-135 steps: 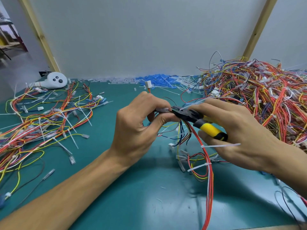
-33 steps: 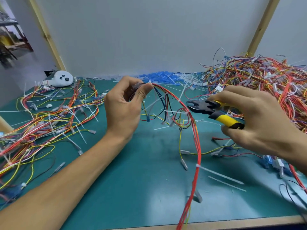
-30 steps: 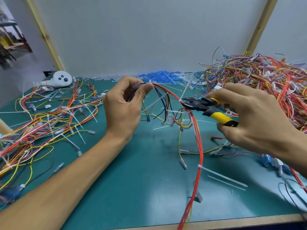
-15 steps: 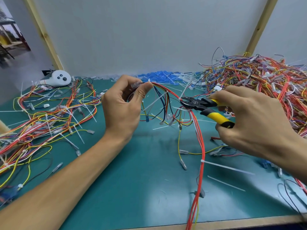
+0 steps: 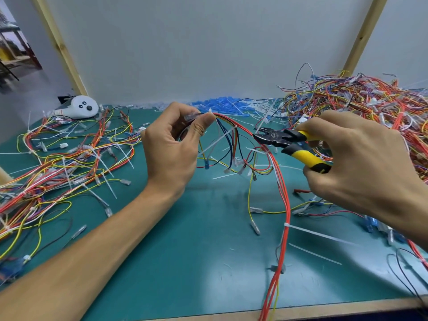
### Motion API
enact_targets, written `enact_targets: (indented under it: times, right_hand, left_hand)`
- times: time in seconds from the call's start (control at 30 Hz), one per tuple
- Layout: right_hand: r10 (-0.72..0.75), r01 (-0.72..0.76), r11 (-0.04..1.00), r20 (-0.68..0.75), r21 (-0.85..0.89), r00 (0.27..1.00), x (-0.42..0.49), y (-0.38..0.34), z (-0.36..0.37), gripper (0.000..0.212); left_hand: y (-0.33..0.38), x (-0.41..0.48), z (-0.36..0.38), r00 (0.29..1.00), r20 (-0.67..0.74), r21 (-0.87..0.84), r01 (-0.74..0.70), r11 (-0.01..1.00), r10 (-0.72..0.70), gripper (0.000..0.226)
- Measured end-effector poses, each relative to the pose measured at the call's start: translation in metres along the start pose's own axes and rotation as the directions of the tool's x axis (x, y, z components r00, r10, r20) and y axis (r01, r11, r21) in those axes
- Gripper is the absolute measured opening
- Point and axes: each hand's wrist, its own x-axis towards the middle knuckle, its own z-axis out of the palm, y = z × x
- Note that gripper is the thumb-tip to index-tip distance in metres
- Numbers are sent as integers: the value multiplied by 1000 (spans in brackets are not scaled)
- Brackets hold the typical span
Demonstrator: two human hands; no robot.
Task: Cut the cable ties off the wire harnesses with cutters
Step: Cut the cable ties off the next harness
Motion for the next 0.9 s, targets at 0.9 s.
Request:
enact_targets:
  times: [0.9]
  right_hand:
    - [-58, 59, 998, 89, -6, 994, 3, 6, 1, 47]
  left_hand:
    - [17, -8, 3, 999, 33, -30, -24, 999, 25, 18]
